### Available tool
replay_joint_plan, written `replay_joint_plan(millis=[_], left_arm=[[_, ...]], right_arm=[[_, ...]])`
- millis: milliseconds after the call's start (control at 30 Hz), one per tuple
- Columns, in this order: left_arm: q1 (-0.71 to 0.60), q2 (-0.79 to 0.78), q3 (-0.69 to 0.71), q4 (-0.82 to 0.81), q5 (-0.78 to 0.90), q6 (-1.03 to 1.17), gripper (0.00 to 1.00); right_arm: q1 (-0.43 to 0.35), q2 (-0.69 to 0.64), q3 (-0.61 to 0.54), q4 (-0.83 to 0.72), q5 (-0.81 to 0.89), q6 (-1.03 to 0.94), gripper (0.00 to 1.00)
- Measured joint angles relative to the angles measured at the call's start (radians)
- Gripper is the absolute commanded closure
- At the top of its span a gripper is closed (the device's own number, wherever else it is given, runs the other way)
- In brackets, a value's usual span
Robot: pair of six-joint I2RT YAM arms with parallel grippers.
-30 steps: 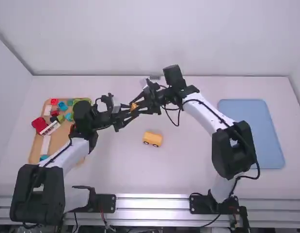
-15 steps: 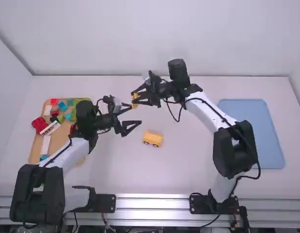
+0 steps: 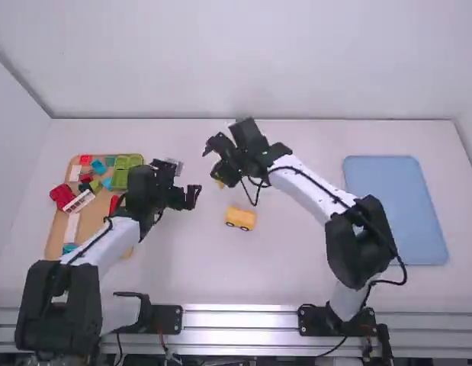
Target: Assemble lego blocks to make yellow taxi
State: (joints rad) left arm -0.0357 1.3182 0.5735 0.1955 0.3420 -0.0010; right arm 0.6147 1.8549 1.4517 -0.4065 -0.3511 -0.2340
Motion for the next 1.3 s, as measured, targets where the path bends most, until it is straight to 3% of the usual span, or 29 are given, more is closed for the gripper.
replay_joint_plan(millis=[167, 367, 433, 600, 833, 1033, 1067, 1133, 1167, 1200, 1233, 1300], left_arm=[[0.0, -0.215, 0.0, -0.076, -0.17, -0.069, 0.01], [0.0, -0.576, 0.0, -0.304, -0.361, -0.153, 0.01], [0.0, -0.713, 0.0, -0.386, -0.408, -0.166, 0.01], [0.0, -0.962, 0.0, -0.521, -0.509, -0.181, 0.01], [0.008, -1.115, -0.054, -0.55, -0.557, -0.184, 0.01], [0.009, -1.12, -0.137, -0.477, -0.563, -0.185, 0.01], [0.01, -1.12, -0.15, -0.458, -0.564, -0.186, 0.01], [0.01, -1.12, -0.164, -0.436, -0.564, -0.187, 0.01], [0.009, -1.12, -0.176, -0.414, -0.564, -0.186, 0.01], [0.009, -1.12, -0.183, -0.4, -0.564, -0.186, 0.01], [0.009, -1.12, -0.194, -0.384, -0.564, -0.187, 0.01], [0.01, -1.12, -0.204, -0.374, -0.564, -0.187, 0.01]], right_arm=[[0.08, 0.001, 0.0, -0.046, 0.101, -0.008, 0.99], [0.104, 0.031, 0.005, -0.024, 0.128, -0.021, 1.0], [0.111, 0.067, 0.043, -0.097, 0.135, -0.039, 1.0], [0.164, 0.24, 0.289, -0.327, 0.172, -0.108, 1.0], [0.251, 0.475, 0.581, -0.569, 0.208, -0.208, 1.0], [0.274, 0.599, 0.625, -0.621, 0.273, -0.232, 1.0], [0.274, 0.612, 0.625, -0.622, 0.282, -0.235, 0.96], [0.274, 0.625, 0.625, -0.623, 0.293, -0.238, 0.67], [0.274, 0.631, 0.625, -0.622, 0.301, -0.235, 0.46], [0.274, 0.632, 0.625, -0.62, 0.306, -0.239, 0.12], [0.274, 0.631, 0.631, -0.621, 0.306, -0.241, 0.02], [0.272, 0.632, 0.65, -0.628, 0.305, -0.242, 0.02]])
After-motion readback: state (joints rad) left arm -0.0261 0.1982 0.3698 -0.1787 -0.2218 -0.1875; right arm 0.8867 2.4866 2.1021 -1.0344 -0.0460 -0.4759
